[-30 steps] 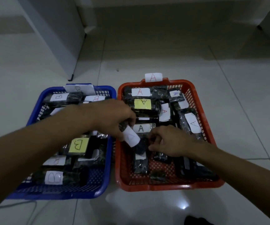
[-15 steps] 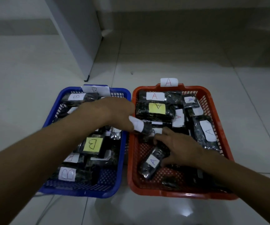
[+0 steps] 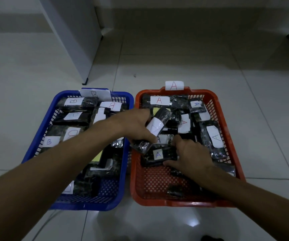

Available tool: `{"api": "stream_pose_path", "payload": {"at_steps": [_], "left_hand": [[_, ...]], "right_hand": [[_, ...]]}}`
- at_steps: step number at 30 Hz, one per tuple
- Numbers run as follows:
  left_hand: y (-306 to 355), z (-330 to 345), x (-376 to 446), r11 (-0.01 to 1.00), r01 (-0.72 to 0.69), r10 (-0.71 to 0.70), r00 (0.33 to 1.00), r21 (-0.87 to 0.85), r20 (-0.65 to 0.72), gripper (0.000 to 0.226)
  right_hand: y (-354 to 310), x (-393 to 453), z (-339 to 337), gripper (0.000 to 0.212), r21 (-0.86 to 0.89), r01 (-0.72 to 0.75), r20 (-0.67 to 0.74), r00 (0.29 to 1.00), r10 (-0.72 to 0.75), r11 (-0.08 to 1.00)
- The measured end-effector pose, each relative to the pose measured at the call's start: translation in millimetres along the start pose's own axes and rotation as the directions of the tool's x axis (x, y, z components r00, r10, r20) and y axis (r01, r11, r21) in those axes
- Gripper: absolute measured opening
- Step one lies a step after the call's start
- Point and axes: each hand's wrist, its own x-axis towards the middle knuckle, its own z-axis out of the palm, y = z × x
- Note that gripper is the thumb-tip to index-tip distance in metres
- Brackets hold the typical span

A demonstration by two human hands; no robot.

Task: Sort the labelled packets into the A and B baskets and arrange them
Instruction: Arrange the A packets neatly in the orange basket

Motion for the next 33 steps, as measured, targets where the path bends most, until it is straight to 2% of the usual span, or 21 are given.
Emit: {"api": "stream_pose_path", "payload": {"at_steps": [6, 12, 22, 26, 31, 33], "left_hand": [[3, 5, -2, 0.999, 0.034, -0.032, 0.996, -0.025, 0.083, 0.060], [3, 11, -4, 0.994, 0.037, -0.019, 0.986, -0.106, 0.167, 0.053], [0, 15, -1, 0.997, 0.031, -0.017, 0.984, -0.077, 0.179, 0.055], [1, 16, 1, 0.998, 0.018, -0.007, 0.981, -0.052, 0.196, 0.056], [0, 16, 2, 0.999, 0.013, -0.006, 0.984, -0.042, 0.180, 0.052], [0, 16, 3, 0.999, 0.015, -0.006, 0.984, -0.050, 0.178, 0.052]], "right_hand": [[0, -8, -10, 0.088, -0.056, 0.059, 0.086, 0.995, -0.054, 0.997], [-2, -9, -14, 0.112, -0.330, 0.139, 0.237, 0.970, -0.060, 0.934], [2, -17, -16, 0.083, -0.243, 0.156, 0.164, 0.979, -0.118, 0.957], [4, -23, -4, 0.073, -0.273, 0.152, 0.127, 0.985, -0.121, 0.950], [4, -24, -7, 0.053, -0.375, 0.205, 0.190, 0.972, -0.141, 0.904], [5, -21, -9, 0.050, -0.360, 0.210, 0.181, 0.972, -0.152, 0.909]]}}
